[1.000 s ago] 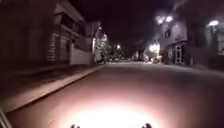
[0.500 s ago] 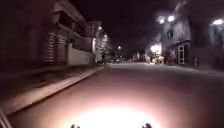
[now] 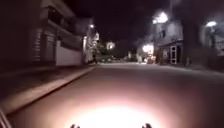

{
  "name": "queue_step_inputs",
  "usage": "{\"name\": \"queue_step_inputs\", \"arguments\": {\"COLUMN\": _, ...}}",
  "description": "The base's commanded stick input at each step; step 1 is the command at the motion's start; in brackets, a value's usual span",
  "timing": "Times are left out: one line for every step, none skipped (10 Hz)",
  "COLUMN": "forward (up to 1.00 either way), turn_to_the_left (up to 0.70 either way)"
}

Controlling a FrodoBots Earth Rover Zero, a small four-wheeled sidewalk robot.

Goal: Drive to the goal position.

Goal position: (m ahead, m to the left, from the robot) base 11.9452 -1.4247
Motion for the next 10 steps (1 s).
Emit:
{"name": "queue_step_inputs", "arguments": {"forward": 0.85, "turn_to_the_left": 0.0}}
{"name": "queue_step_inputs", "arguments": {"forward": 0.85, "turn_to_the_left": 0.0}}
{"name": "queue_step_inputs", "arguments": {"forward": 0.85, "turn_to_the_left": 0.0}}
{"name": "queue_step_inputs", "arguments": {"forward": 0.85, "turn_to_the_left": 0.0}}
{"name": "queue_step_inputs", "arguments": {"forward": 0.85, "turn_to_the_left": 0.0}}
{"name": "queue_step_inputs", "arguments": {"forward": 0.85, "turn_to_the_left": 0.0}}
{"name": "queue_step_inputs", "arguments": {"forward": 0.85, "turn_to_the_left": 0.0}}
{"name": "queue_step_inputs", "arguments": {"forward": 0.85, "turn_to_the_left": 0.0}}
{"name": "queue_step_inputs", "arguments": {"forward": 0.85, "turn_to_the_left": 0.0}}
{"name": "queue_step_inputs", "arguments": {"forward": 0.85, "turn_to_the_left": 0.0}}
